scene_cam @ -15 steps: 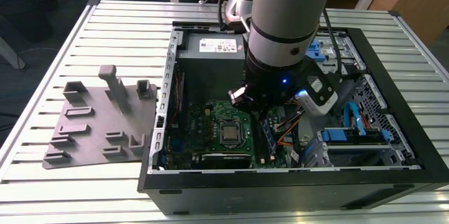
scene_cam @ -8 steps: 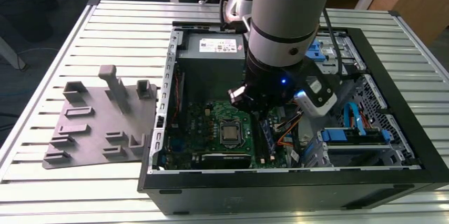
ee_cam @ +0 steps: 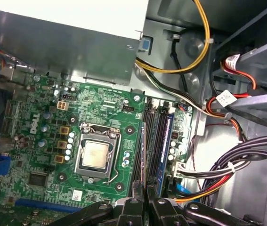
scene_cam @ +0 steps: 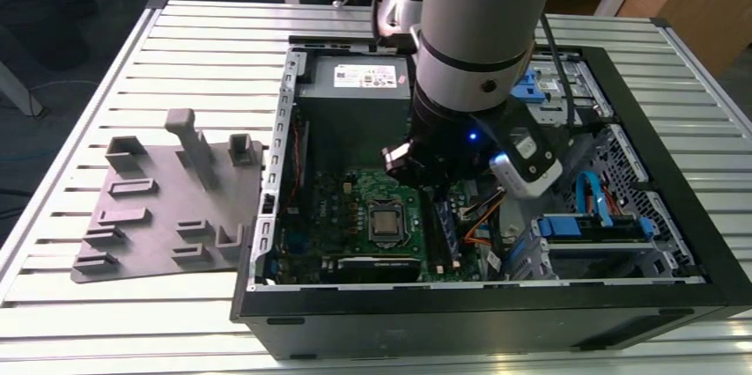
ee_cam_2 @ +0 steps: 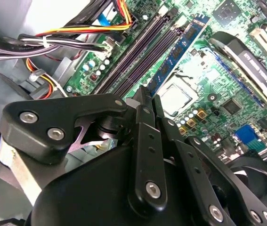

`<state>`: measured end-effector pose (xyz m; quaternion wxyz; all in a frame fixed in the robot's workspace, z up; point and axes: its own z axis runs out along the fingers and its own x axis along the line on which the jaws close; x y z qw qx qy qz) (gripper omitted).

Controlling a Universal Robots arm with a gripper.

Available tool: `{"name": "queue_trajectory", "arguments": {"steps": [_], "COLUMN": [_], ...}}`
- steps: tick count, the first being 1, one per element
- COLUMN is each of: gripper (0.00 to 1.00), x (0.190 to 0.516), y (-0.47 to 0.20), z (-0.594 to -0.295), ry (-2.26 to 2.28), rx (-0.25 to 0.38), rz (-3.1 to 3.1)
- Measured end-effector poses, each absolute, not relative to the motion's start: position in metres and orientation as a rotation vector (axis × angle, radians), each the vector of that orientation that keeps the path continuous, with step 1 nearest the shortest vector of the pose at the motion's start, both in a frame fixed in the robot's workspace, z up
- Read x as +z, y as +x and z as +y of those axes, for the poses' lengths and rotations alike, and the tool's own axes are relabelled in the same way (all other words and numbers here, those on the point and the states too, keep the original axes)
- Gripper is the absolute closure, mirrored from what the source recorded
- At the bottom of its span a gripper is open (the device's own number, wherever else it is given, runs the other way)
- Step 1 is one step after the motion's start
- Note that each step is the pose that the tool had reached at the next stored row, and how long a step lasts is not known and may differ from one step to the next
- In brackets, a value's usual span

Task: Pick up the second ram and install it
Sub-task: 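Insert the second ram into the second slot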

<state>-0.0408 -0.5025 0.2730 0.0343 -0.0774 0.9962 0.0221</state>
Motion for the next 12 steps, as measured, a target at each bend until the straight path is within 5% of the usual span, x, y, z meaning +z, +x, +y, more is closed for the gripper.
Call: {"name": "queue_trajectory", "arguments": {"steps": [12], "gripper": [0.89], "x": [0.2729], "y": [-0.0408], "z": [-0.5025], "ry": [-0.145], "rx": [0.065], "rz": [3.068]}}
